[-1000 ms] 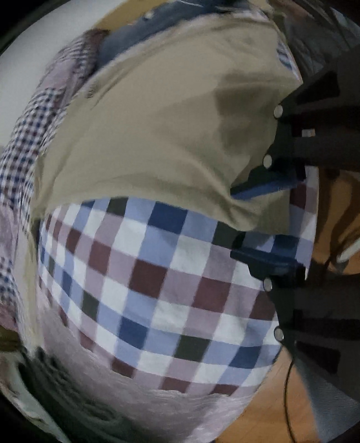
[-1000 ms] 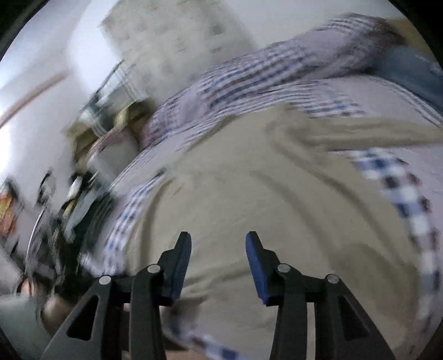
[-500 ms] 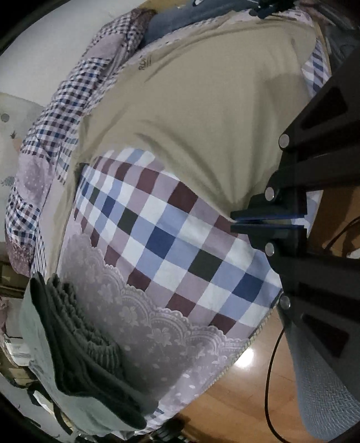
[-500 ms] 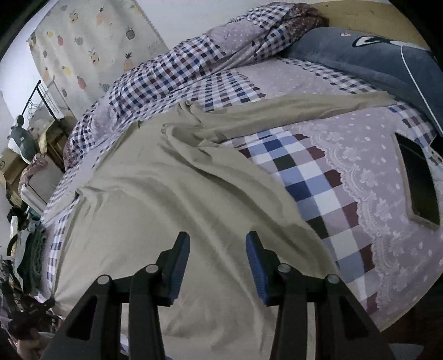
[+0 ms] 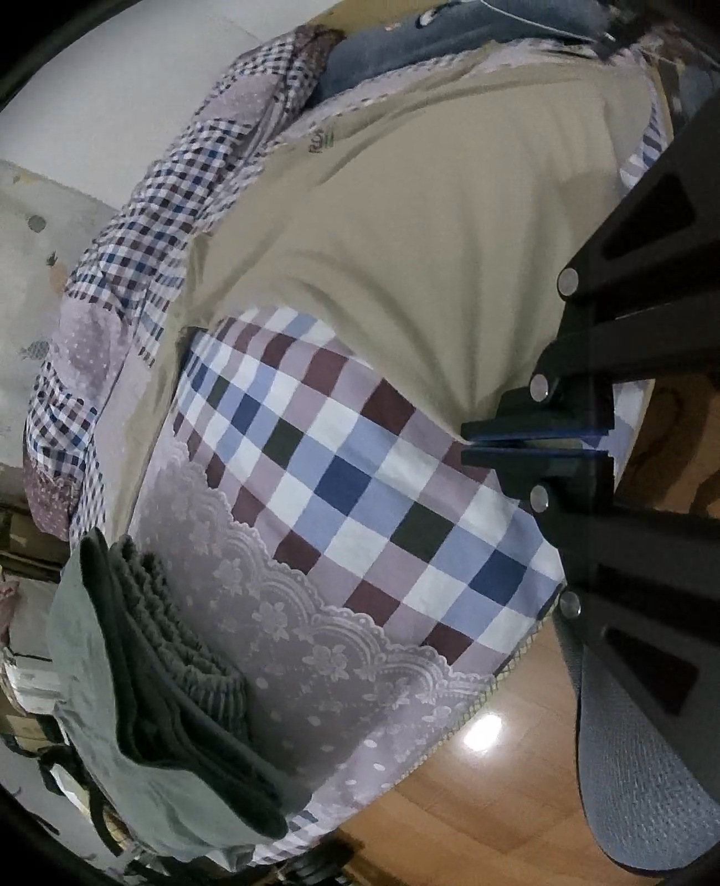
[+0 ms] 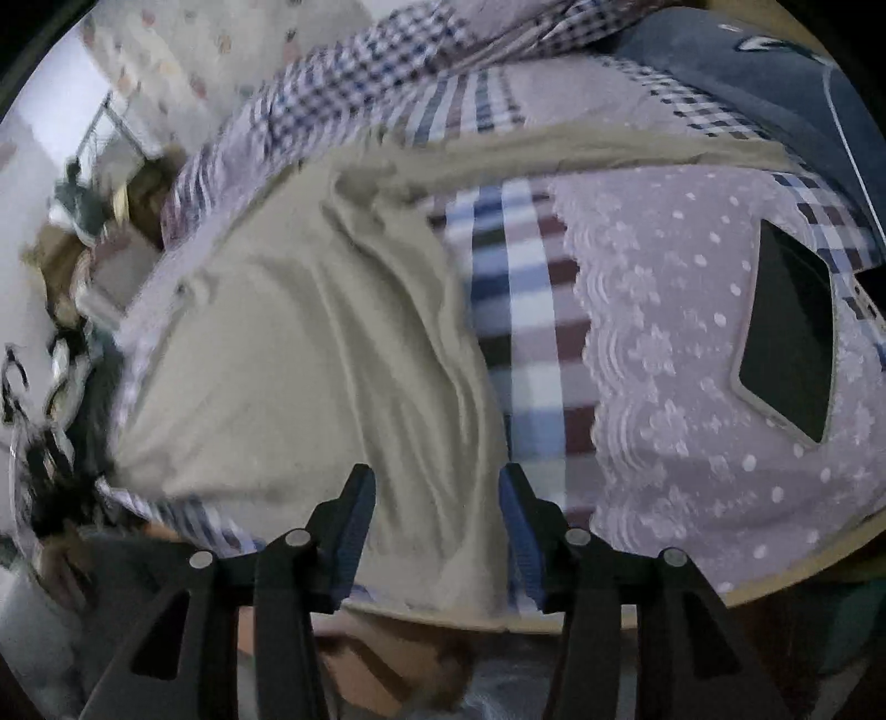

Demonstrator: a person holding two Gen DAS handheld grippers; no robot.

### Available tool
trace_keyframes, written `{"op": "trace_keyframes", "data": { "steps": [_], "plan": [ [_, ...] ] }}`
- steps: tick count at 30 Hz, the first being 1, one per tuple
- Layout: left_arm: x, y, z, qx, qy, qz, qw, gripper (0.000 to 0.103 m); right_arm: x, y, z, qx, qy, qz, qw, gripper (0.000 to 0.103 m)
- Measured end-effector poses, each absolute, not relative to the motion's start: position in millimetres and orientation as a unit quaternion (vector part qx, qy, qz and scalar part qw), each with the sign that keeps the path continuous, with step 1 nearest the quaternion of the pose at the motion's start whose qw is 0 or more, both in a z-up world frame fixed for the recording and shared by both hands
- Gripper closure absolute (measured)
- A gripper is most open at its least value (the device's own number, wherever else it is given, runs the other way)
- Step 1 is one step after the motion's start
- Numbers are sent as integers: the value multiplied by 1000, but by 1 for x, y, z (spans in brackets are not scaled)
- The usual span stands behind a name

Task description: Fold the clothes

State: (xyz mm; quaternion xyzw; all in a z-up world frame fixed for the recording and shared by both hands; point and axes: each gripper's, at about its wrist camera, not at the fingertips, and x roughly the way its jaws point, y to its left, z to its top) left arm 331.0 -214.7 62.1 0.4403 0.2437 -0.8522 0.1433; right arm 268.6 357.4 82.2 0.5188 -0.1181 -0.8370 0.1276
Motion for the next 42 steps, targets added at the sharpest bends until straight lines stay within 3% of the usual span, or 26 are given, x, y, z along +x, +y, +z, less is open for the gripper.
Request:
{"op": "trace_keyframes", "data": {
  "steps": [6, 15, 27, 28, 30, 31, 39, 42],
  "plan": [
    [335, -222, 74, 431, 258, -855, 131, 102, 274, 357, 67, 553, -78, -824, 97, 53],
    [353, -247, 100, 381, 277, -871, 140, 103, 277, 358, 60, 566, -79, -814, 107, 54],
    [359, -273, 90, 376, 309, -858, 162, 102, 273, 308, 45, 593, -24, -792, 146, 54],
    [360, -273, 89, 377, 308, -858, 163, 102, 274, 303, 43, 594, -20, -791, 147, 55],
    [360, -272, 89, 379, 305, -858, 165, 102, 270, 291, 39, 597, -8, -790, 140, 78],
    [360, -272, 88, 381, 305, -857, 165, 102, 269, 287, 37, 597, 2, -791, 132, 103],
    [370, -269, 88, 399, 296, -854, 155, 102, 302, 295, 78, 575, 11, -810, 114, 102],
    [368, -267, 84, 416, 289, -846, 162, 102, 303, 293, 64, 598, 21, -795, 104, 102]
  ]
}}
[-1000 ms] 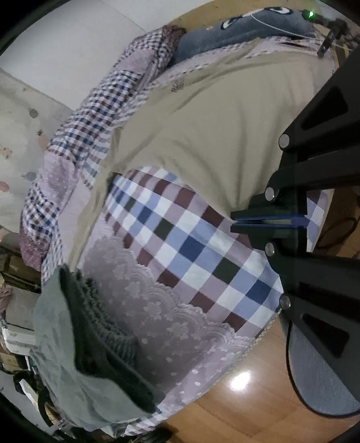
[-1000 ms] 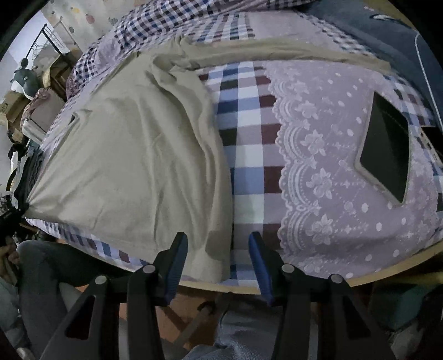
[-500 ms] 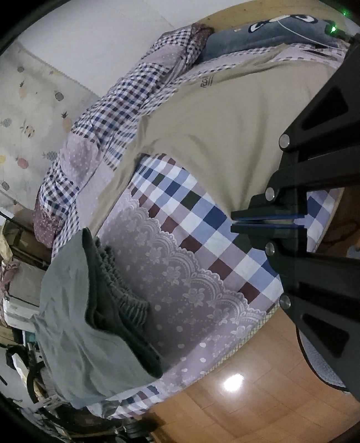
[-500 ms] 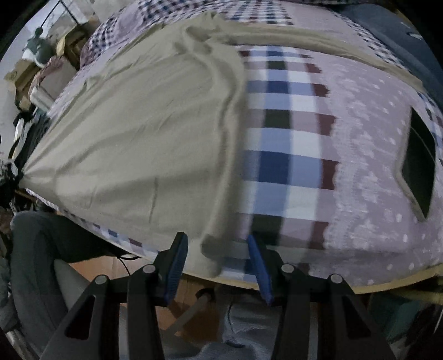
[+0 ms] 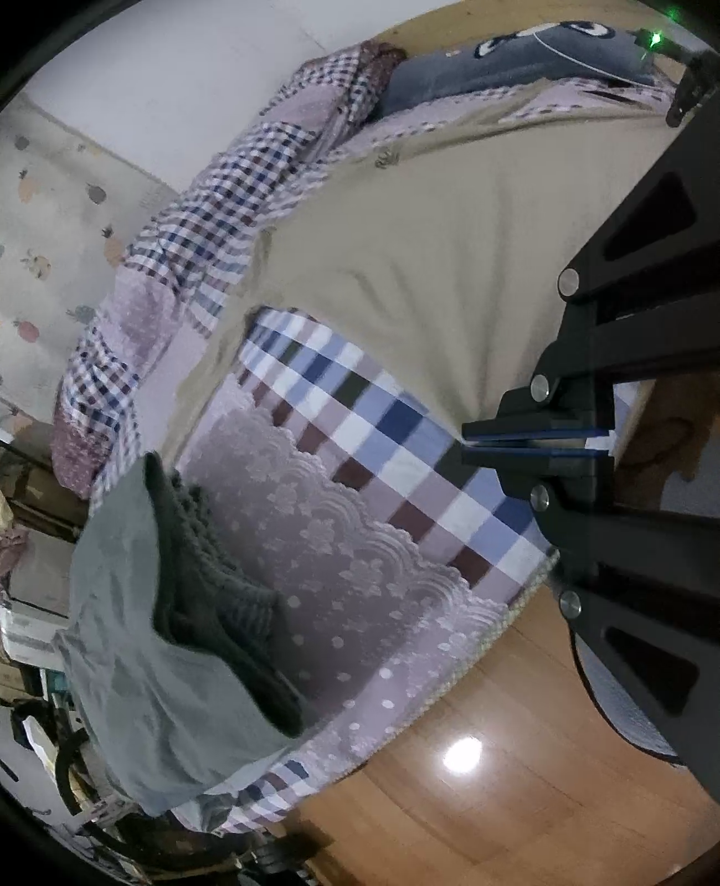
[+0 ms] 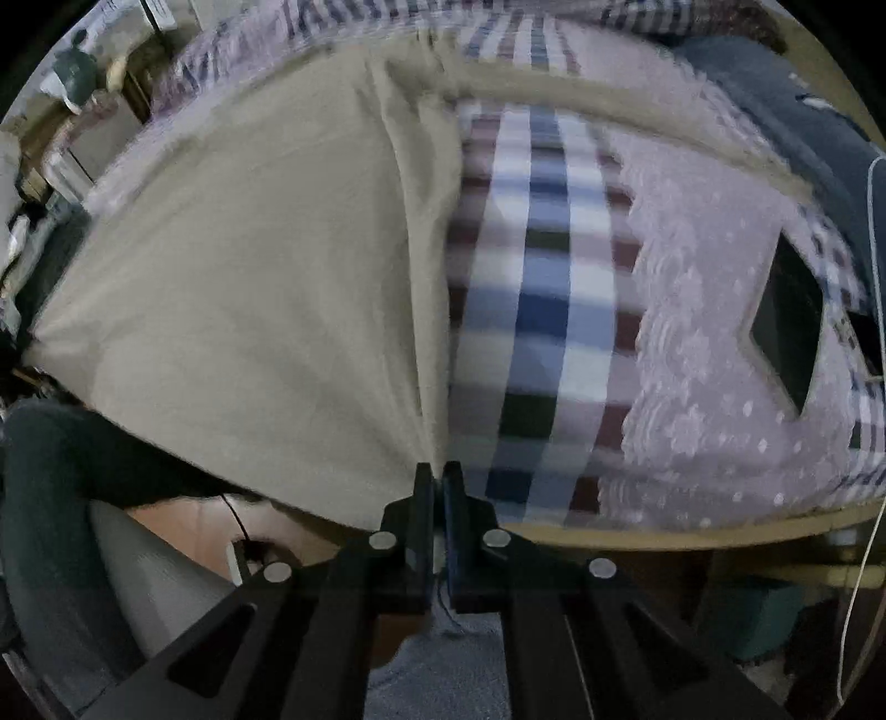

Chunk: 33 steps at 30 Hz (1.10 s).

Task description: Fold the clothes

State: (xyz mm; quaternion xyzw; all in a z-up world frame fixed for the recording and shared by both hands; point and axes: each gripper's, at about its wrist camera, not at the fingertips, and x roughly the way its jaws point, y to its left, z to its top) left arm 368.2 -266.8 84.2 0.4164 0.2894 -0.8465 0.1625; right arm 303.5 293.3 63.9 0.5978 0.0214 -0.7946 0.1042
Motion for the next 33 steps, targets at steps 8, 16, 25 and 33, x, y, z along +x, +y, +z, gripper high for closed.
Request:
{"op": "trace_keyframes", "data": {
  "steps": [8, 16, 25, 33],
  "plan": [
    [356, -262, 68, 473, 272, -813, 204, 102, 299, 275, 53, 629, 70, -770, 81, 97],
    [357, -274, 74, 452, 301, -816, 199, 99, 275, 309, 101, 574, 34, -815, 68, 65],
    [315, -255, 142, 371, 305, -868, 130, 52, 188, 323, 157, 454, -60, -886, 69, 61],
    [220, -161, 227, 308, 232, -923, 1, 25, 92, 367, 175, 340, -190, -919, 64, 57]
  ]
}}
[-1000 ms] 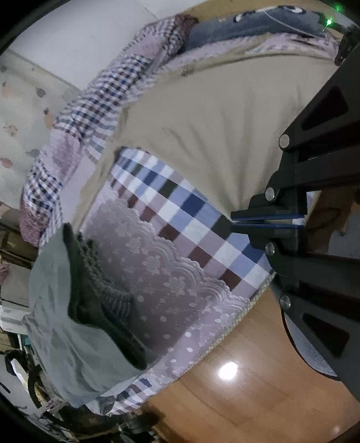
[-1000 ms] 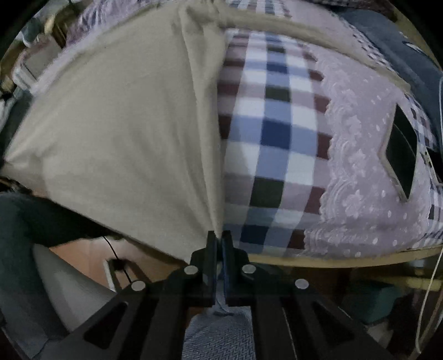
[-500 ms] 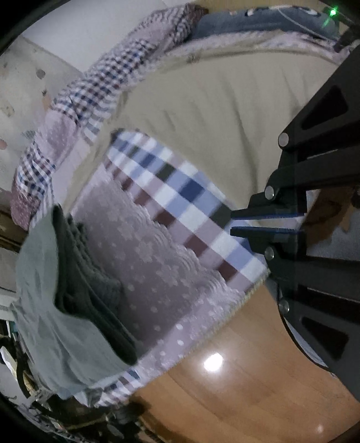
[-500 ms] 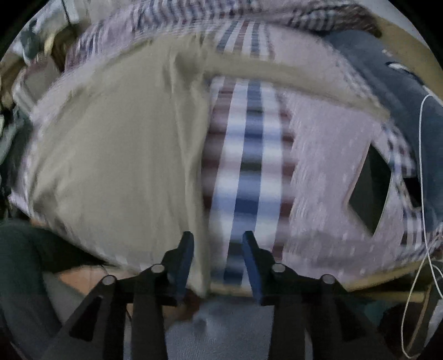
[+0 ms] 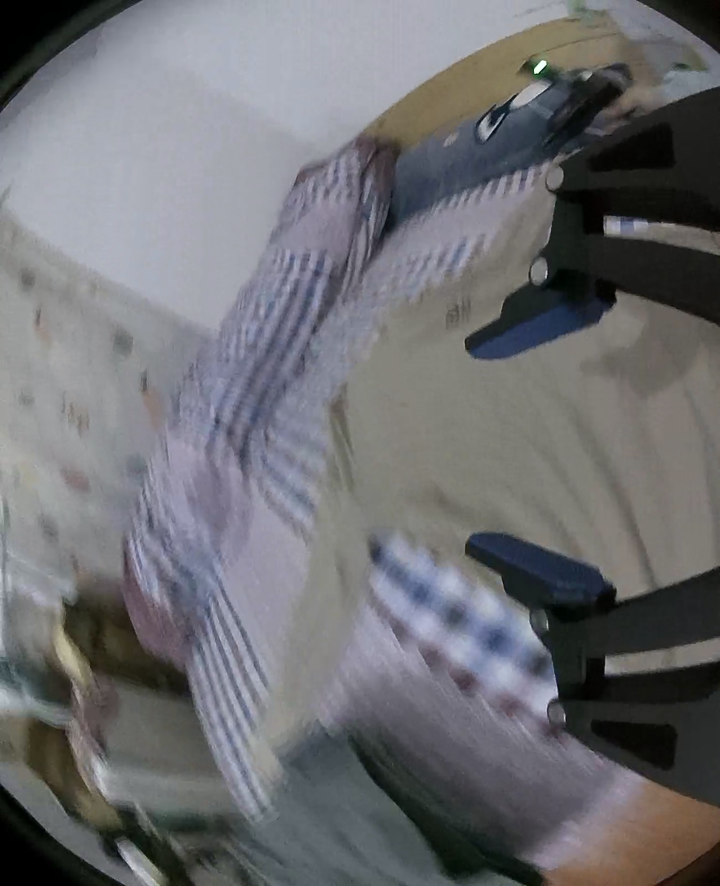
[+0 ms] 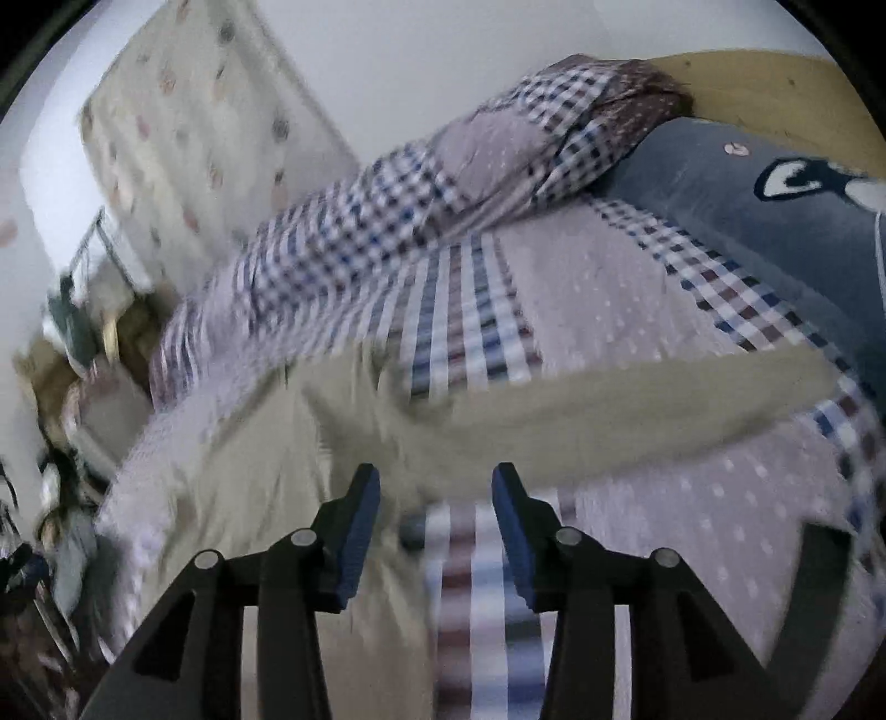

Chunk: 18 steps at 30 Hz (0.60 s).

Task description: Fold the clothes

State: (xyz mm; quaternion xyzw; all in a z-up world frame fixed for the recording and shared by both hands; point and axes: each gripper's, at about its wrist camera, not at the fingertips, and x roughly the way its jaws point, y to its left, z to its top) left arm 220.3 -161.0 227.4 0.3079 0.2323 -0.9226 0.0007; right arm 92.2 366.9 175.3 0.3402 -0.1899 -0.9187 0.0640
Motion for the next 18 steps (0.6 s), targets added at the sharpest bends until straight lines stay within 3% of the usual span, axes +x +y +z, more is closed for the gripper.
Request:
{"op": "trace_keyframes", "data": {
  "steps": [9, 18],
  "plan": [
    [62, 13, 243, 328, 153, -923, -129, 23, 43, 457, 119, 352, -291, -889, 9, 56],
    [-85, 164, 198, 397, 93, -892, -197, 23, 27, 533, 90, 357, -308, -880, -51, 56]
  ]
}}
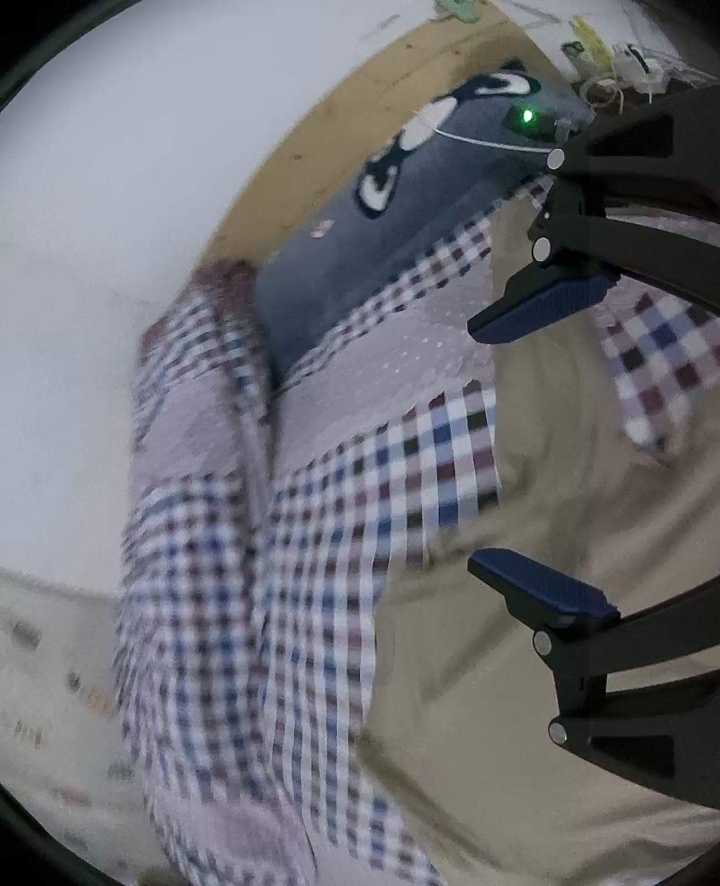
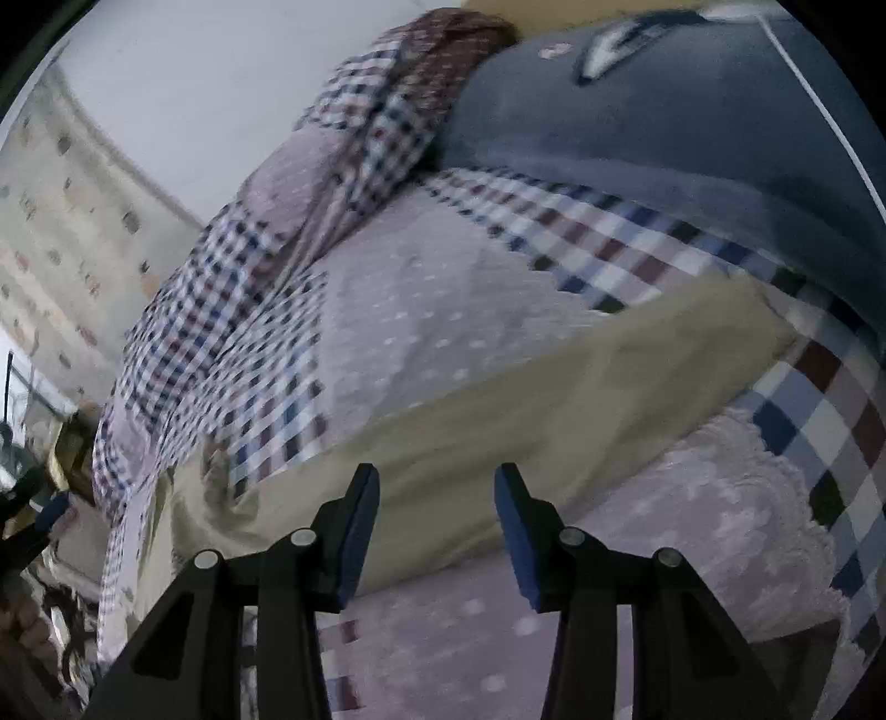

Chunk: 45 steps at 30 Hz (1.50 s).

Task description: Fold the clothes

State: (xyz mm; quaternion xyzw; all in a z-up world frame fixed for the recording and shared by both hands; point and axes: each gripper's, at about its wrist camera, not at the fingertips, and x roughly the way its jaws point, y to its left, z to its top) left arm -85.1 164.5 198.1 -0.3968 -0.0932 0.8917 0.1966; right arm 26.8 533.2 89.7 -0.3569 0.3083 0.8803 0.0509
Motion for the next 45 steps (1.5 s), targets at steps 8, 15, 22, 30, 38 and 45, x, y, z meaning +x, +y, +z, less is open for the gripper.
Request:
{"op": "trace_keyframes", "data": {
  "steps": [8, 15, 22, 30, 38, 45],
  "plan": [
    [-184, 226, 126, -479, 16, 868, 127, 30, 22, 548, 77, -372, 295, 878, 64, 56],
    [-234, 225, 79, -531, 55, 842, 80, 47, 24, 556, 72, -369, 319, 870, 73, 56],
    [-251, 221, 54, -549, 92, 830, 37, 85, 25, 557, 73, -370, 315, 870, 83, 56],
    [-256, 215, 81, -503, 41, 861, 66, 103, 36, 580, 63, -375, 340, 852, 133, 56],
    [-271, 181, 112, -449, -66, 891, 28, 103, 42, 589, 60, -372, 354, 845, 148, 58],
    [-272, 164, 97, -462, -56, 885, -8, 103, 52, 594, 76, -332, 363, 859, 145, 56]
  ]
}}
